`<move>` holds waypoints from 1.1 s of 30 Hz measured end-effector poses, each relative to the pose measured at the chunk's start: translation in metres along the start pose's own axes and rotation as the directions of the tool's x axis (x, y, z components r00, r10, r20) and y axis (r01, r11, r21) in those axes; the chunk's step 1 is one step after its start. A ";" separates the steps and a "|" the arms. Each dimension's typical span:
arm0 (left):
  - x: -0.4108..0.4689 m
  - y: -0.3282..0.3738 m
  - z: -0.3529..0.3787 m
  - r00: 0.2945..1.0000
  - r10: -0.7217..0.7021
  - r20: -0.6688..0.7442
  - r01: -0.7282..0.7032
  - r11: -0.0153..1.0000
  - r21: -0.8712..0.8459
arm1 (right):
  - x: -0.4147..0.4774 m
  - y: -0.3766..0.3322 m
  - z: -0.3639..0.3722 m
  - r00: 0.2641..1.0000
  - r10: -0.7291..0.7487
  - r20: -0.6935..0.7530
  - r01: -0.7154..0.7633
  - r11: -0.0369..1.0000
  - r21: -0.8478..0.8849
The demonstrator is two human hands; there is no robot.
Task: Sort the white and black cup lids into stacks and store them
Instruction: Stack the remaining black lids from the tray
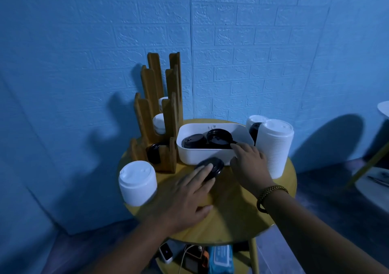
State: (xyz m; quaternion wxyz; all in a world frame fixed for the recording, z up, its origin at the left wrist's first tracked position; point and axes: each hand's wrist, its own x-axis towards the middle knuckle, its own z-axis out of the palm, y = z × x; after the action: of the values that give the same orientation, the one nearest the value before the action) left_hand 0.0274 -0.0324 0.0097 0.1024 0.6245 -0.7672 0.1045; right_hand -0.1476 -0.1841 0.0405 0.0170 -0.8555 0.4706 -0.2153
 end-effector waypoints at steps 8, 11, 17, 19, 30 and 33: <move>0.000 -0.005 -0.019 0.971 -0.232 0.058 0.233 0.860 -0.453 | 0.018 -0.023 -0.009 0.999 -0.034 0.040 0.031 0.995 0.092; 0.013 -0.007 -0.015 0.914 -0.371 0.167 0.404 0.776 -0.484 | 0.036 -0.028 -0.008 0.995 0.046 0.091 -0.057 0.992 0.116; 0.028 -0.008 -0.007 0.839 -0.429 0.335 0.543 0.711 -0.448 | 0.064 -0.028 -0.008 0.965 0.192 0.179 -0.214 0.970 0.114; 0.029 -0.011 -0.004 0.831 -0.447 0.332 0.556 0.701 -0.447 | 0.071 -0.027 -0.008 0.955 0.225 0.192 -0.249 0.962 0.110; 0.011 -0.017 -0.001 0.835 -0.400 0.378 0.528 0.776 -0.346 | 0.100 -0.031 0.006 0.913 0.348 0.213 -0.382 0.912 0.148; 0.009 -0.017 -0.005 0.844 -0.385 0.374 0.515 0.777 -0.362 | 0.103 -0.030 0.007 0.902 0.380 0.207 -0.417 0.890 0.185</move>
State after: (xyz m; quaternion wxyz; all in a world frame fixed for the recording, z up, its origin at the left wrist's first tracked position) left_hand 0.0421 -0.0426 0.0173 0.1568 0.7583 -0.6029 -0.1921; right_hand -0.0736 -0.2527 0.0778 0.1965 -0.7476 0.6060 -0.1876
